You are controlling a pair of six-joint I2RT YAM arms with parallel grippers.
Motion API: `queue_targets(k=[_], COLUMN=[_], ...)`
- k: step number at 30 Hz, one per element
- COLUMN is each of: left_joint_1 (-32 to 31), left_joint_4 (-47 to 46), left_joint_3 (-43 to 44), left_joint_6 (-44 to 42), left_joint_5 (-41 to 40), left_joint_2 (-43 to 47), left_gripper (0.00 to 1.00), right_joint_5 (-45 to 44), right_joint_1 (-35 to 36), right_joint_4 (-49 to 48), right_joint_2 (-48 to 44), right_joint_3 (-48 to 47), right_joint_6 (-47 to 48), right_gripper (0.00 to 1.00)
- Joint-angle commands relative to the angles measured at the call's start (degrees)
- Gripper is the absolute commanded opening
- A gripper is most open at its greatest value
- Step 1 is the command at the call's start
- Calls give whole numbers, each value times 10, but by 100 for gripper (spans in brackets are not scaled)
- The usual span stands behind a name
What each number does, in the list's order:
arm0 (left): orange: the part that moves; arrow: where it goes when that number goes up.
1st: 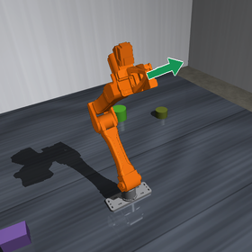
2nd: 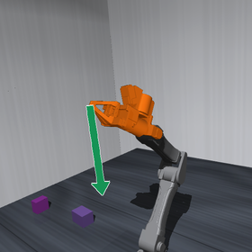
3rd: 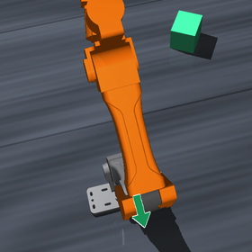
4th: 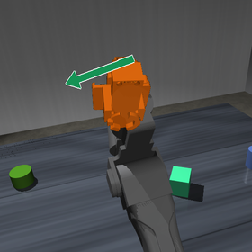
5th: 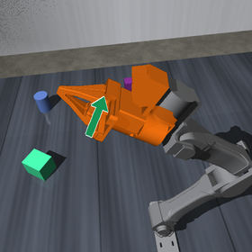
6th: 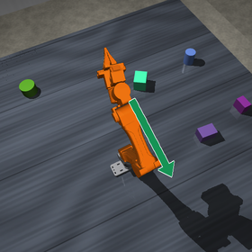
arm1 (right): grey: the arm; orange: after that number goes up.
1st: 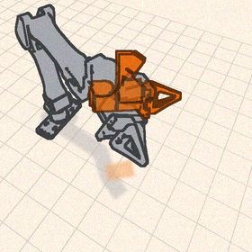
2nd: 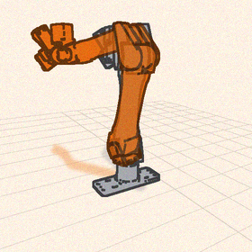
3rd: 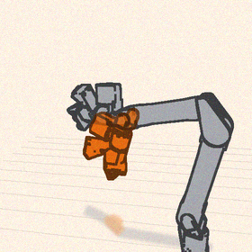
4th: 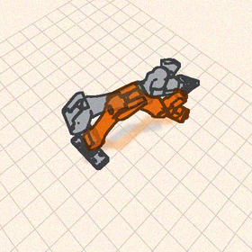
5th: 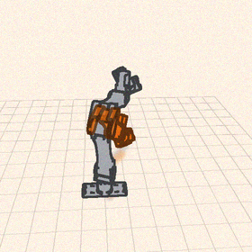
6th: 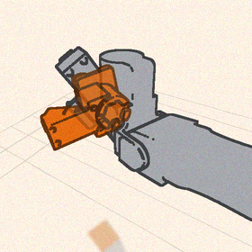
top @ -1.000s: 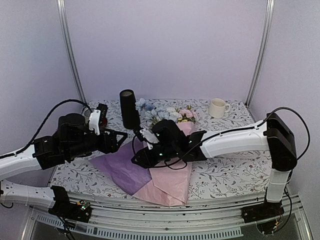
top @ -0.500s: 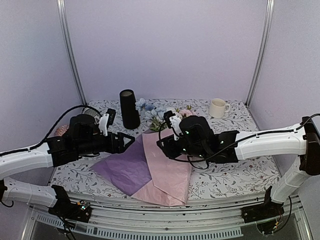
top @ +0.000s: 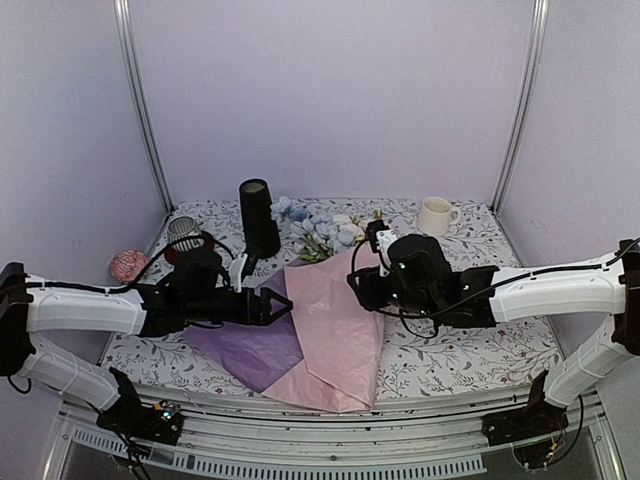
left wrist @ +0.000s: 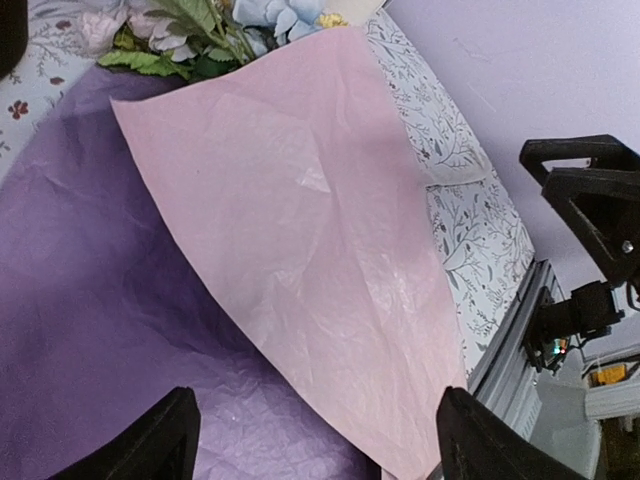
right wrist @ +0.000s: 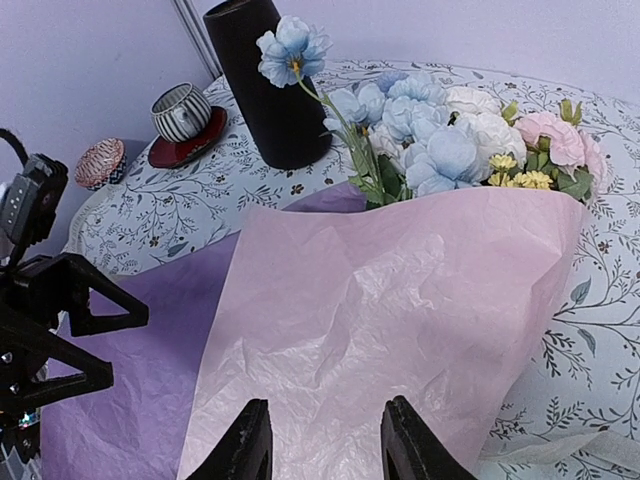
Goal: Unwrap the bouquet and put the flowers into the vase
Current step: Unfold the two-thirds folded wrapping paper from the folded wrapping paper.
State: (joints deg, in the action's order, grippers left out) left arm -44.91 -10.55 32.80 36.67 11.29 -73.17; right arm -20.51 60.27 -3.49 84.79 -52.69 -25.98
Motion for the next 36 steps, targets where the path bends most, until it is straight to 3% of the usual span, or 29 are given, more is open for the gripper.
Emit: queue_targets(k=[1,31,36], left_joint_1=[15,27,27], left_joint_4=[-82,-254,-268], left_joint_3=[-26,-17,-15], left_joint_6=[25,114,118], left_joint_5=[36,136,142], left_joint_2=[-13,-216,-223], left_gripper=[85,79,69], right_joint_5=[11,21,18], right_joint_1=[-6,-16,-17], right_joint_4=[-24,-37,-38], right_joint_2=[-21,-44,-50], right_joint_3=[11,42,47], right_joint_6=[-14,-21,-18], right_gripper=[39,38,38])
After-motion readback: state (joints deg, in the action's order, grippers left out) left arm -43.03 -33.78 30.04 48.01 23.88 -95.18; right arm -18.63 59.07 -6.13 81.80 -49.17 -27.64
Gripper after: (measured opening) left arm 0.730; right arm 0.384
